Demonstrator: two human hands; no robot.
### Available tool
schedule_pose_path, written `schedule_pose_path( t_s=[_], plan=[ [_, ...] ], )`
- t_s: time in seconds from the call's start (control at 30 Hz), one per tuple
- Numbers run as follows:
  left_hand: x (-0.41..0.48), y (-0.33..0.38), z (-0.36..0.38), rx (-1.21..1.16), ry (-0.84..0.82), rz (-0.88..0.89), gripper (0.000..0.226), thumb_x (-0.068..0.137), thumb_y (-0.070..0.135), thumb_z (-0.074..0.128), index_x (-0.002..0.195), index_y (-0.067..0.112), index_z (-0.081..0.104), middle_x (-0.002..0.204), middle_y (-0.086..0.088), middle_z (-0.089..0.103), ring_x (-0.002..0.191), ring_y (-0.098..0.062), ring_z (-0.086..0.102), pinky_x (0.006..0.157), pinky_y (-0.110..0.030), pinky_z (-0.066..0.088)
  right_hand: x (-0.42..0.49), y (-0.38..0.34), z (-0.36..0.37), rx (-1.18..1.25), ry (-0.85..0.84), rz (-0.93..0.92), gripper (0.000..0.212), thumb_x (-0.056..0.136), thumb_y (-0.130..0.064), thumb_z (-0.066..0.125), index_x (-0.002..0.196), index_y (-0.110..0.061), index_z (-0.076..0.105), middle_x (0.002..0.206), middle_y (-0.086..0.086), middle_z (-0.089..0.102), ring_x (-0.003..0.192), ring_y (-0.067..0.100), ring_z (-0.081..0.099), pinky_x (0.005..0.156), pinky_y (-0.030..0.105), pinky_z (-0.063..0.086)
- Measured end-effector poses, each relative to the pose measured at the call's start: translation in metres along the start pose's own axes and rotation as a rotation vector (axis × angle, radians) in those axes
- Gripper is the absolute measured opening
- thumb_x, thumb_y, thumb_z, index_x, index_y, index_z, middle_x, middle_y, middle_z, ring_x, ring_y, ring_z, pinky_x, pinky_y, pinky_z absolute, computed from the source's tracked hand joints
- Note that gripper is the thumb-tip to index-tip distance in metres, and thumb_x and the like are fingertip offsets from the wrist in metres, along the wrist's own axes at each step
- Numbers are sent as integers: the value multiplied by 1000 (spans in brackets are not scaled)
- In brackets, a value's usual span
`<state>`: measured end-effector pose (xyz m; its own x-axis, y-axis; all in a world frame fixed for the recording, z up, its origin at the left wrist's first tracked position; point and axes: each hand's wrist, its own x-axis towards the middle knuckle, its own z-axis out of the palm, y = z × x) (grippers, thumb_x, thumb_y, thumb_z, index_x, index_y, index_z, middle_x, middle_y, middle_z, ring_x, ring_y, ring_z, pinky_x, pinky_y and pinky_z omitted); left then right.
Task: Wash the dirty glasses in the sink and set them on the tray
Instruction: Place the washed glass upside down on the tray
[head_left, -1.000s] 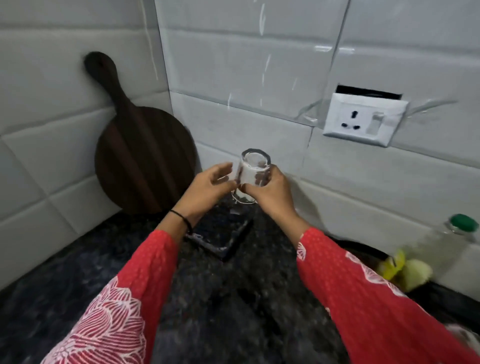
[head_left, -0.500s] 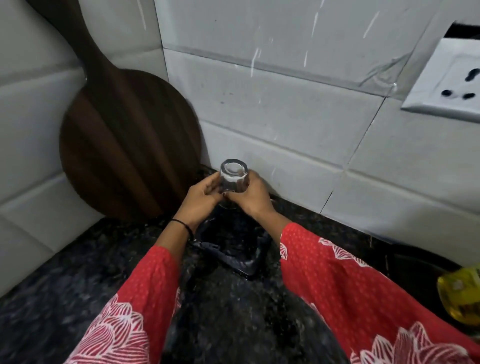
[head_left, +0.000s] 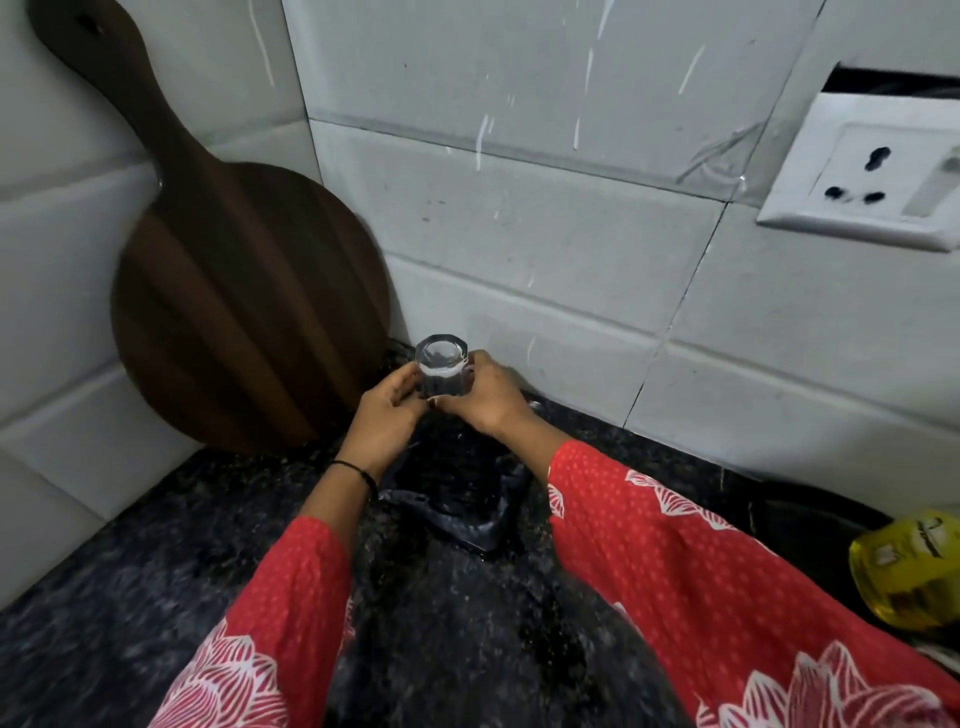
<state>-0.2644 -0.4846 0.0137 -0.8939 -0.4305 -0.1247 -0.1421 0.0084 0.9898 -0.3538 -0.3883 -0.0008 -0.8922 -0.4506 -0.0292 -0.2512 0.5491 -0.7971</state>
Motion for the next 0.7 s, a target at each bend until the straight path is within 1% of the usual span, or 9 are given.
schedule_pose_path(
  t_s=[0.1, 0.13, 0.2, 0.23, 0.3, 0.37, 0.47, 0.57, 0.7],
  plan=[
    [-8, 4, -1, 65, 86, 47, 46, 92, -5, 47, 136, 8, 44, 136, -12, 51, 120, -16, 50, 98, -30, 43, -9, -7, -13, 19, -3, 29, 65, 75, -22, 77, 128, -7, 44, 116, 11, 64, 106, 25, 61, 89, 29, 46],
    [-13, 8, 0, 80, 120, 80, 42, 92, -4, 48, 133, 8, 48, 134, -13, 54, 116, -18, 53, 95, -30, 44, -14, -10, -19, 26, 6, 31, 62, 75, -21, 77, 127, -8, 46, 114, 10, 64, 104, 24, 61, 89, 30, 47],
    [-28, 17, 5, 88, 150, 154, 35, 91, -4, 50, 123, 9, 55, 126, -15, 60, 102, -14, 57, 86, -28, 47, -29, -17, -36, 68, 36, 24, 48, 76, -16, 75, 119, -9, 55, 106, 8, 64, 95, 20, 61, 88, 32, 50],
    [-39, 24, 9, 91, 149, 197, 32, 91, -4, 51, 119, 10, 58, 121, -14, 63, 98, -12, 58, 87, -30, 49, -41, -21, -47, 107, 57, 10, 40, 76, -13, 75, 113, -9, 59, 102, 8, 65, 91, 19, 61, 90, 34, 52],
    [-67, 42, 23, 82, 125, 295, 28, 90, -4, 52, 110, 12, 62, 112, -7, 67, 98, -11, 61, 95, -36, 50, -75, -31, -77, 191, 92, -39, 28, 78, -9, 72, 104, -11, 64, 93, 5, 65, 84, 17, 62, 90, 40, 53],
    [-100, 61, 38, 32, 94, 376, 25, 91, -3, 51, 105, 13, 64, 104, 1, 68, 98, -8, 64, 96, -37, 51, -116, -40, -108, 254, 120, -101, 15, 81, -10, 70, 93, -17, 66, 89, 2, 67, 81, 14, 63, 86, 41, 55],
    [-158, 83, 64, -72, 53, 469, 21, 93, -1, 50, 102, 12, 64, 101, 0, 69, 97, -10, 67, 91, -33, 54, -190, -45, -151, 369, 186, -151, 19, 84, -5, 65, 82, -24, 65, 88, 3, 68, 81, 14, 62, 79, 41, 57],
    [-215, 90, 99, -114, -92, 540, 17, 94, 2, 51, 102, 11, 64, 100, -2, 69, 97, -18, 68, 88, -33, 54, -273, -29, -186, 388, 289, -160, 19, 86, -3, 64, 83, -22, 65, 85, 2, 68, 82, 19, 65, 76, 37, 56],
    [-287, 61, 145, -132, -318, 549, 19, 92, 6, 54, 109, 11, 61, 107, -4, 67, 102, -13, 64, 91, -25, 49, -376, 28, -201, 300, 476, -82, 15, 87, -13, 62, 90, -28, 67, 90, -2, 72, 87, 14, 68, 82, 35, 54]
  ],
)
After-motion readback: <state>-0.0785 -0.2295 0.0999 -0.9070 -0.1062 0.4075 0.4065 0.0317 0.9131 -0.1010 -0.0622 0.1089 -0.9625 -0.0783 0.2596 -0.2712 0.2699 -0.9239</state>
